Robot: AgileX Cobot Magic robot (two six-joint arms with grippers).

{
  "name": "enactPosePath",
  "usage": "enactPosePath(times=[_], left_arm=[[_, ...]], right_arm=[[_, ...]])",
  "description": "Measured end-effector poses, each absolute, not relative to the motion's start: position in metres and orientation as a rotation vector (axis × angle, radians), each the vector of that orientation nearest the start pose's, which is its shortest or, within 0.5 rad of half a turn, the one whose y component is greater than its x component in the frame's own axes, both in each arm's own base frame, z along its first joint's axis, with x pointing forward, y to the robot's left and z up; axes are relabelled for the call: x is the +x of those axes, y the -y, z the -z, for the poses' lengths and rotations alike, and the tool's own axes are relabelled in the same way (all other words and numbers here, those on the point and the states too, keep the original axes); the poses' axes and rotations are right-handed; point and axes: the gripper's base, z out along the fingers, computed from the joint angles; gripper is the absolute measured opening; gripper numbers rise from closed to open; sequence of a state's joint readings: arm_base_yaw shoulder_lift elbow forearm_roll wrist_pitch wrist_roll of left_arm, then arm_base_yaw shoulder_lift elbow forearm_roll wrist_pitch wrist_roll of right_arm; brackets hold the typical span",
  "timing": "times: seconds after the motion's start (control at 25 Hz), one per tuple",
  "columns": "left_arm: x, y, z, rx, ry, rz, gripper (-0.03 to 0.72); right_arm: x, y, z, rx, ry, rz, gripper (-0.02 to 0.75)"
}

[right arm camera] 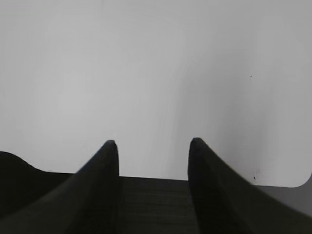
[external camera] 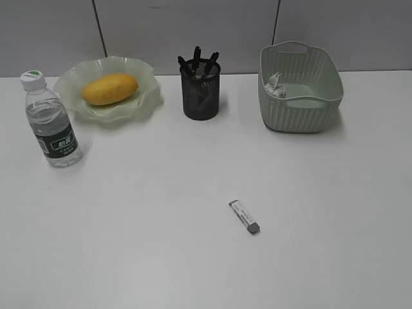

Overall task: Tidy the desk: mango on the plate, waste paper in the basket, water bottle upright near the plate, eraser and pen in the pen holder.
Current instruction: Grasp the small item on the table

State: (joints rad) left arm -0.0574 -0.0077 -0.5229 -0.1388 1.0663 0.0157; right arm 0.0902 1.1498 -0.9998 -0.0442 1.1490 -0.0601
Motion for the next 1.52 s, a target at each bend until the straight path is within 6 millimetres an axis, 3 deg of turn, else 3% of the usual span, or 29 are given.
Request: enactPosePath(times=[0.32, 0.64, 1.2, 1.52], left_arm=[[-0.010, 0.010, -0.284, 0.083, -2.015, 0.191, 0.382], [-0.010, 0.010, -0.284, 0.083, -2.015, 0.191, 0.382], [-0.010, 0.010, -0.284, 0.083, -2.015, 0.191, 0.382], [-0.010, 0.010, -0.284, 0.083, -2.015, 0.189, 0.382]], right_arm=[[0.121, -0.008, -0.290, -0.122, -2.604, 0.011, 0.384], [0.060, -0.003, -0.280, -0.102, -2.381, -0.006, 0.384], [-0.002, 0.003, -0.281, -0.080, -2.033, -0.027, 0.384], [-0.006, 0.002, -0.281, -0.074, -2.008, -0.050, 0.384]])
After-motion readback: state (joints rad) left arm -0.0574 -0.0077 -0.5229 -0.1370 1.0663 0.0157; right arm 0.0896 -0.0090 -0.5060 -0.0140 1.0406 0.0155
